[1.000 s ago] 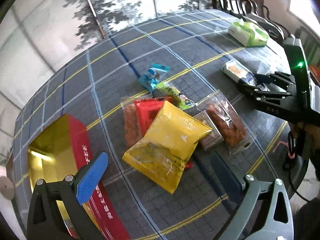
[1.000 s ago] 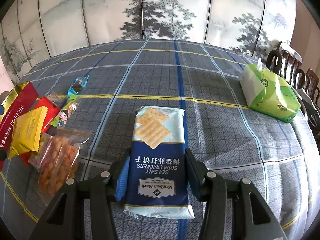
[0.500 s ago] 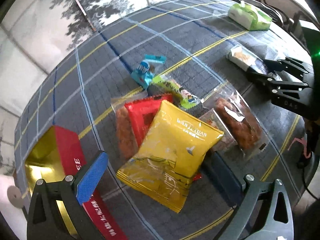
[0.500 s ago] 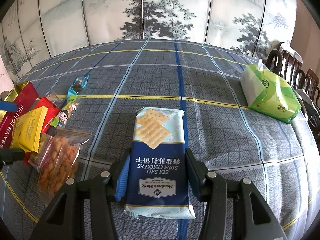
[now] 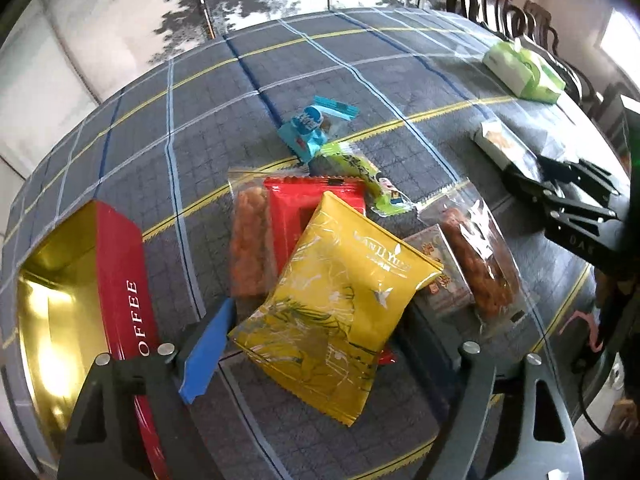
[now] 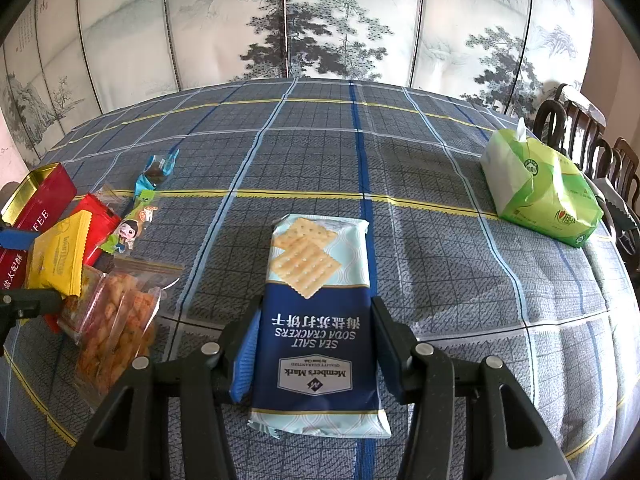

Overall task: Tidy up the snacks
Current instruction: 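Hold the soda cracker pack in the right gripper while the left gripper moves toward the pile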

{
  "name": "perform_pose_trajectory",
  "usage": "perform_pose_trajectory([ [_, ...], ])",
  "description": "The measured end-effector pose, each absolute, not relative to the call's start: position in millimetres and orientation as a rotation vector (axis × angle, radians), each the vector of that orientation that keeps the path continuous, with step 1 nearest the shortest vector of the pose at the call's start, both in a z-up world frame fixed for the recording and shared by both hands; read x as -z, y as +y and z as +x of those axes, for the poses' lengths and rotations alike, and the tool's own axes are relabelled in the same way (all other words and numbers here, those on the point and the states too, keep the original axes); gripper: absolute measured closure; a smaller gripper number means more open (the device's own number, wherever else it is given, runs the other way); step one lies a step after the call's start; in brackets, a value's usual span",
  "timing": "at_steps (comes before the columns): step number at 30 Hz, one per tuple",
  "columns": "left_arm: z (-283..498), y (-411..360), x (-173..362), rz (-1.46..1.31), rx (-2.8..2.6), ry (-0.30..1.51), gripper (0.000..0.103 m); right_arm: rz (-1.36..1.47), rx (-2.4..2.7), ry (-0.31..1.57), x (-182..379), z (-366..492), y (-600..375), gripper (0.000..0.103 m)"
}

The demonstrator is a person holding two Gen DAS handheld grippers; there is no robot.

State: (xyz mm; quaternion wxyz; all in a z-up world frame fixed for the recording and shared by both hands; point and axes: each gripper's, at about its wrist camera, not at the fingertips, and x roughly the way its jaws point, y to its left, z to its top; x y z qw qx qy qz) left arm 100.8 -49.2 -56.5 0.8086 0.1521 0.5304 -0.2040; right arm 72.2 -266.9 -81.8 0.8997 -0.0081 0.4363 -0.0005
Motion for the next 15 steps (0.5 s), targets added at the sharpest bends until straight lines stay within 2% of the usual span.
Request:
perform_pose_trajectory([
  [6, 98.4, -46.1, 52.4, 0.316, 0.424, 1.126, 0.032, -0.017, 0.001, 0.903, 81.9, 72.2, -267.0, 0.051],
  [15, 93.3, -40.4, 47.7, 0.284, 0.414, 1.125, 0.035, -0.017, 0.001, 0.903, 81.8, 72.3, -267.2, 0.051],
])
